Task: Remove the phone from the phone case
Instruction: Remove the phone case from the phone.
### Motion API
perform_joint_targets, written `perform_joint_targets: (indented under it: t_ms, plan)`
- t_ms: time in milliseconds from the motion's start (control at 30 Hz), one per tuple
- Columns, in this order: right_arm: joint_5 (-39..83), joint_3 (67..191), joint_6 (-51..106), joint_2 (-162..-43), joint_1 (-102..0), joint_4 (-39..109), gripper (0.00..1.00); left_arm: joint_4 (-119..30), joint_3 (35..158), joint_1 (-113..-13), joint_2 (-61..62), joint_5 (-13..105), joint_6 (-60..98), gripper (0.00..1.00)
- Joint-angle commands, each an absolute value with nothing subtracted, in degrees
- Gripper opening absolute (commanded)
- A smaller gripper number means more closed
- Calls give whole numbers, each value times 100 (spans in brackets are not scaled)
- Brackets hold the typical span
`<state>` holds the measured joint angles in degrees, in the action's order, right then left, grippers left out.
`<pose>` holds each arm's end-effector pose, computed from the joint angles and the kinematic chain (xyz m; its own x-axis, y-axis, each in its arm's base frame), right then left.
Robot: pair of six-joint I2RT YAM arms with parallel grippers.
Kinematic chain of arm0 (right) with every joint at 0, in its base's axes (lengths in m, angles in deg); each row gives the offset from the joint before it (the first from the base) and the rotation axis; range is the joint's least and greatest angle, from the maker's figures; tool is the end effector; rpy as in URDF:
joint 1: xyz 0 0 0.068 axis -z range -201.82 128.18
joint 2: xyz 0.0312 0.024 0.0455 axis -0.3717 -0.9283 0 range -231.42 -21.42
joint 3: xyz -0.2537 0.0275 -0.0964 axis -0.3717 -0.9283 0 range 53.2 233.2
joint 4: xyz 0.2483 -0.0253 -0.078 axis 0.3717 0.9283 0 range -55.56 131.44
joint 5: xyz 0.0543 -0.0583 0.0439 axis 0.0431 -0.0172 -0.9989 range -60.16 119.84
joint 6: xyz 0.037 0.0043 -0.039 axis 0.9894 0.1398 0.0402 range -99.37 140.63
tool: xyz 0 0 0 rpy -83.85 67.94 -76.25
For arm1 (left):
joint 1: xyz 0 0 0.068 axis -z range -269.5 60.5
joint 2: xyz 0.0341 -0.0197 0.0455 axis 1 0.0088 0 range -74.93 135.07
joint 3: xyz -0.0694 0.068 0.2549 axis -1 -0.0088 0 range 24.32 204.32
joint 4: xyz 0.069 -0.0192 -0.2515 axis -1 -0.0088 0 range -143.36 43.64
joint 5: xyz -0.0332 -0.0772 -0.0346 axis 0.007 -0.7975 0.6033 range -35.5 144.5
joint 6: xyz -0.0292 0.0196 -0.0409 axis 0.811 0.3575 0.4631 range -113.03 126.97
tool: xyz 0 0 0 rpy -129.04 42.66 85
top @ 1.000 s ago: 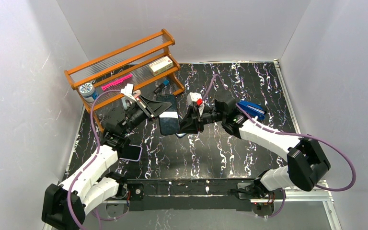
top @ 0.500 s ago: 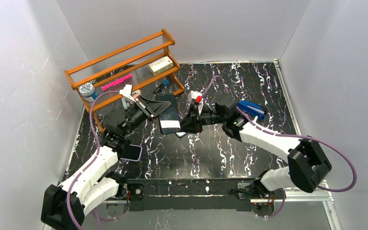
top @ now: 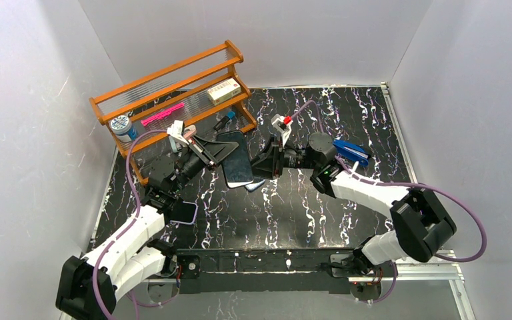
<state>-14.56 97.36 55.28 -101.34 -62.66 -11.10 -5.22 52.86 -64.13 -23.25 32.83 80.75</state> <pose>0.2151 0.2188 0.2959 -0.4566 0.1424 -0.8782 -0.8865 0.0106 0.4627 0.1815 -0.1006 0.3125 -0.6090 -0.6988 -0.3753 0.4679 0.0655 -0.8813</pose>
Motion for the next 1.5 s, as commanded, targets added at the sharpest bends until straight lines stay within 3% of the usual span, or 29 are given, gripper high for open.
perform_joint_targets:
  t_ms: [0, 167, 233, 333, 500, 733, 833, 1000, 1200, 1467]
  plan:
    - [-760, 9871, 6425, -10399, -6134, -2742, 41, -418, 5217, -6087, -2416, 2491, 8229, 0]
    - [-1084, 9882, 7221, -10797, -6135, -3570, 37, -418, 5201, -6058, -2184, 2558, 8119, 0]
    - [-1116, 9846, 7345, -10873, -6129, -3601, 29, -461, 5203, -6058, -2071, 2631, 8009, 1]
    - [-1076, 9697, 7373, -10844, -6087, -3438, 14, -790, 5296, -6058, -1944, 2783, 7667, 12]
    - [-968, 9305, 7415, -10622, -5945, -3187, 1, -1901, 5636, -6058, -1907, 3300, 6857, 36]
    - [-633, 8852, 7483, -10291, -5850, -2652, 1, -2854, 6182, -6058, -1600, 3733, 6210, 64]
    - [-381, 8834, 7436, -10119, -5807, -1893, 1, -3626, 6571, -6058, -1596, 4143, 5557, 72]
    - [159, 8886, 7348, -9822, -5788, -514, 1, -4486, 7043, -5959, -1477, 4504, 4589, 76]
    - [386, 9043, 7612, -9779, -5750, 421, 1, -5245, 7508, -5132, -1126, 5304, 3369, 82]
    - [551, 9289, 7763, -9787, -5642, 1297, 1, -5288, 7703, -4011, -898, 6616, 2409, 85]
